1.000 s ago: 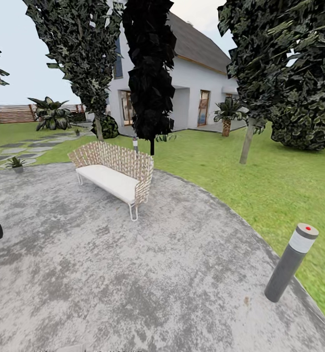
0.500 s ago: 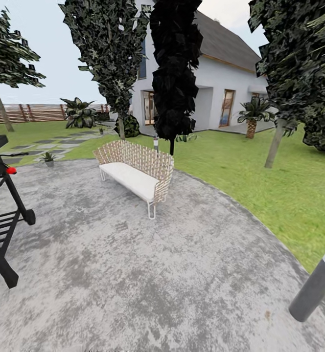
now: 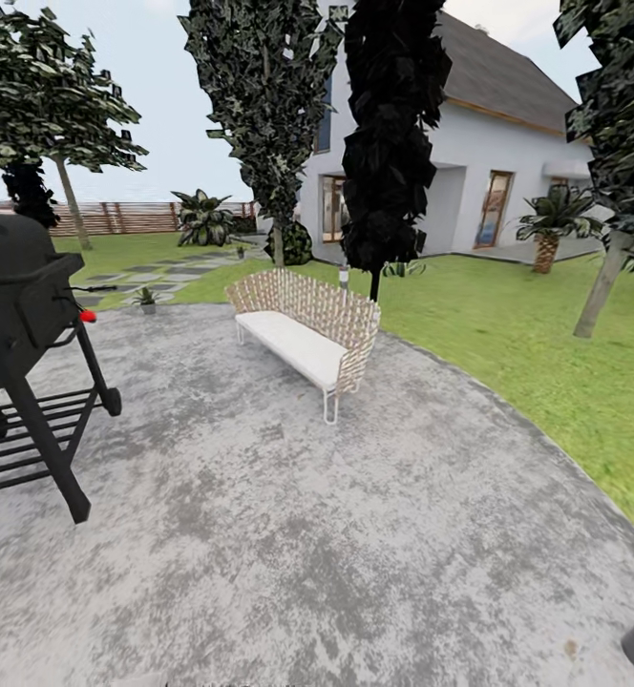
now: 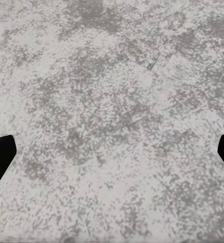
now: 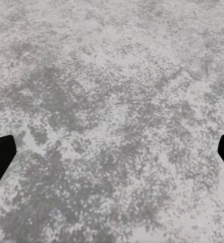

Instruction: Pick up the pesticide atomizer in the garden and spray insectifuge to fully cover both potted plants in the garden.

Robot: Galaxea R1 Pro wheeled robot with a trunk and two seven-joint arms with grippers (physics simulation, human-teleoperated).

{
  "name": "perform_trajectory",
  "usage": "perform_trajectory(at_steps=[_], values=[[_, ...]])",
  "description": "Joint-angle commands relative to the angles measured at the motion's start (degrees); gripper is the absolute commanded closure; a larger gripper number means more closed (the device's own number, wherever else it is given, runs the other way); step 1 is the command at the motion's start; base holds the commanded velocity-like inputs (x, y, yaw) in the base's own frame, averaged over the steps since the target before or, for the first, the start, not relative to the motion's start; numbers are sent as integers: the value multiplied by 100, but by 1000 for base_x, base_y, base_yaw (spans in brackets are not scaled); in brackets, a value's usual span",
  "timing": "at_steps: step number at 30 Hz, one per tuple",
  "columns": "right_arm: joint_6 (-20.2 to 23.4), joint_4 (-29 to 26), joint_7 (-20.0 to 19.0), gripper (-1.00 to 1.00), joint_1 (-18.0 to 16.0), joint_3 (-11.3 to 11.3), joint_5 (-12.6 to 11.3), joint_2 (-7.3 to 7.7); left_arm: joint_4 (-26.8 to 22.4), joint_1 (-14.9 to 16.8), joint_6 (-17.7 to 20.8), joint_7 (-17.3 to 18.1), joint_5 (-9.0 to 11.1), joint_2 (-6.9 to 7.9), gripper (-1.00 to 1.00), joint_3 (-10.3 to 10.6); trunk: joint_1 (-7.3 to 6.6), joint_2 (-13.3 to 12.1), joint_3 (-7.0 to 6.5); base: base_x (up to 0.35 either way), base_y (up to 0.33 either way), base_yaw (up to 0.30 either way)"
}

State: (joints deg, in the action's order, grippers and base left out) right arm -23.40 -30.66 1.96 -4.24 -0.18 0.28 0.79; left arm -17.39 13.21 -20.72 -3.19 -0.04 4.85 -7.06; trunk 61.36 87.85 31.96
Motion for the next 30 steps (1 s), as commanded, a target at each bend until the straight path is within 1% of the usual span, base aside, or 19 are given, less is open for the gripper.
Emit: perform_trajectory(at_steps=[1, 6, 9, 11, 14, 20, 30], values=[[-15, 3, 18, -100, -2, 7, 5, 2, 7, 6, -20, -15, -2, -1, -100, 2, 22, 44, 26, 0, 0, 279], [-15, 7, 6, -100, -3, 28, 17, 5, 10, 6, -20, -15, -10, -17, -100, 2, 132, 245, 128, 0, 0, 279], [-15, 12, -11, -100, 1, 40, 150, 37, 14, 6, -20, -15, -12, -25, -100, 2, 198, 365, 192, 0, 0, 226], [-15, 14, -15, -100, 1, 42, 296, 45, 12, 6, -20, -15, -13, -27, -100, 2, 242, 445, 230, 0, 0, 109], [-22, 23, -8, -100, -2, 40, 630, 51, 11, 6, -20, -15, -13, -28, -100, 2, 308, 566, 286, 0, 0, 37], [-24, 25, 5, -100, -1, 10, 715, 52, 9, 6, -20, -15, -13, -33, -100, 2, 439, 806, 394, 0, 0, 6], [-17, 18, 11, -100, -2, -14, 711, 54, 9, 6, -20, -15, -14, -43, -100, 11, 659, 1207, 574, 0, 0, 0]])
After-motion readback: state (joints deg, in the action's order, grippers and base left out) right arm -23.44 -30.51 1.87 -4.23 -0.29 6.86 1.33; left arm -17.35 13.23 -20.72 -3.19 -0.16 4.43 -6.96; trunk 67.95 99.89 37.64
